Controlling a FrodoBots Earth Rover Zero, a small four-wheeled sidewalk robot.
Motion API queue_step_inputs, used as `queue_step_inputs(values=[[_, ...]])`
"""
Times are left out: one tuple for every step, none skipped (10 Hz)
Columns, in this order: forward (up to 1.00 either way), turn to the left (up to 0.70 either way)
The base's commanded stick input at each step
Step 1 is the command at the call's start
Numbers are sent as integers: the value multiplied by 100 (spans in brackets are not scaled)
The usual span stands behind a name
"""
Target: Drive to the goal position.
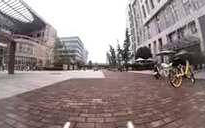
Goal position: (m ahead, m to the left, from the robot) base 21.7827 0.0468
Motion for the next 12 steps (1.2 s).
queue_step_inputs(values=[[45, 0], [45, 0], [45, 0], [45, 0], [45, 0], [45, 0], [45, 0], [45, 0], [45, 0], [45, 0], [45, 0], [45, 0]])
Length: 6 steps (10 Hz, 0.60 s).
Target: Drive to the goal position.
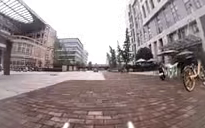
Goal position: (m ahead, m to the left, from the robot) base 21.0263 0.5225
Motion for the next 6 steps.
queue_step_inputs(values=[[45, 0], [45, 0], [45, 0], [45, 0], [45, 0], [45, 0]])
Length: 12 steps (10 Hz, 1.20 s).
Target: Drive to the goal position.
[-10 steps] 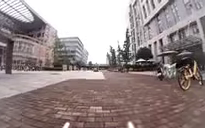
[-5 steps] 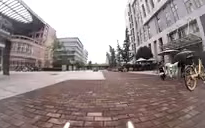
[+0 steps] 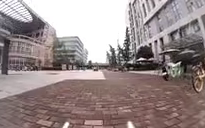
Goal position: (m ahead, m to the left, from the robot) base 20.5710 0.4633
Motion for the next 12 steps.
queue_step_inputs(values=[[45, 0], [45, 0], [45, 0], [45, 0], [45, 0], [45, 0], [45, 0], [45, 0], [45, 0], [45, 0], [45, 0], [45, 0]])
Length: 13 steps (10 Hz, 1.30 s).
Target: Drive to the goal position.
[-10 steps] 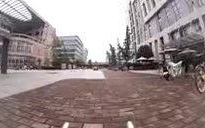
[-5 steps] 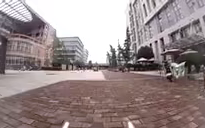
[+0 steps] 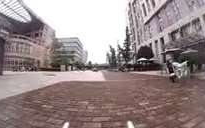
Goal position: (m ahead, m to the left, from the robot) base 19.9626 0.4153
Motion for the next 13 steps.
queue_step_inputs(values=[[45, 0], [45, 0], [45, 0], [45, 0], [45, 0], [45, 0], [45, 0], [45, 0], [45, 0], [45, 0], [45, 0], [45, 0], [45, 0]])
